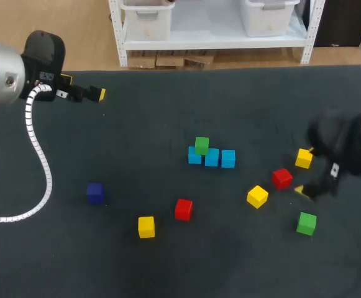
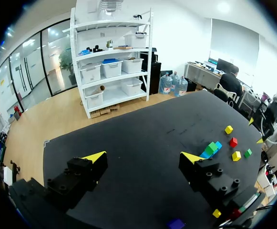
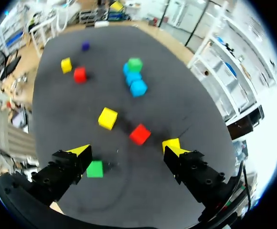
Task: Place the blue cubes, place green cubes on the blue cubes, place the yellow cubes on the green cubes, then place the red cubes on the yellow cubes, and place purple cube on the red cubes.
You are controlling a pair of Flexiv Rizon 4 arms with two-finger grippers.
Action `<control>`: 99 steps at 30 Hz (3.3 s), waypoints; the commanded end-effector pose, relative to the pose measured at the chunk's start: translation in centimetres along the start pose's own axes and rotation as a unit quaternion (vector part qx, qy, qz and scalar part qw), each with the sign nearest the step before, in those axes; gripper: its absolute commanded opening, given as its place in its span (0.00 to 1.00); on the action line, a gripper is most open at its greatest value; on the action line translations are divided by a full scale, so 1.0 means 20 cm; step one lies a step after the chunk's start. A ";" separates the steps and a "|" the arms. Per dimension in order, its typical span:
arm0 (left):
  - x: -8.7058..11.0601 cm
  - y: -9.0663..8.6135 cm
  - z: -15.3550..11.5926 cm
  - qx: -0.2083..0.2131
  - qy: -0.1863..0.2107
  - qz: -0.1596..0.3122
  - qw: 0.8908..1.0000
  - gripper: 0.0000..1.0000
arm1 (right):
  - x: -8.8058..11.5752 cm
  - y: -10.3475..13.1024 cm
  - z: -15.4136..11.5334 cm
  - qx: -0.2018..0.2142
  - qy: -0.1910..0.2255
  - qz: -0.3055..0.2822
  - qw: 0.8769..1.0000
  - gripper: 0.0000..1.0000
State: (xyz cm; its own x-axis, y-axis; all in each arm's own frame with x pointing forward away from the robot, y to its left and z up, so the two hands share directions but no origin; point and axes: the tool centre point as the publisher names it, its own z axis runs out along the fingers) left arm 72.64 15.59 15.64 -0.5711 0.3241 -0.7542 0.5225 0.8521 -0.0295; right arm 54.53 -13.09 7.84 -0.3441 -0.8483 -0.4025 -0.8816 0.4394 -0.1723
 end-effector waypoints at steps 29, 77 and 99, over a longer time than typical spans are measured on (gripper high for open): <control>0.00 0.01 0.00 0.005 -0.002 0.001 1.000 1.00 | 0.21 0.26 0.24 -0.209 0.125 0.033 0.969 1.00; 0.00 0.01 0.00 0.005 -0.002 0.001 1.000 1.00 | -0.32 0.02 0.20 -0.161 0.092 -0.157 0.970 0.00; 0.00 0.01 0.00 0.005 -0.002 0.001 1.000 1.00 | -0.65 0.03 0.38 -0.170 0.107 -0.250 0.947 0.00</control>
State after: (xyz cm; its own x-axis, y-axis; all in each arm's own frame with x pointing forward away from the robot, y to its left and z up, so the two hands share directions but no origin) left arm 72.62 15.56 15.64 -0.5716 0.3241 -0.7538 0.5211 0.8530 -0.0285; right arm 59.69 -0.47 6.78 0.1224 -0.9794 -0.1608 -0.9924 -0.1231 -0.0057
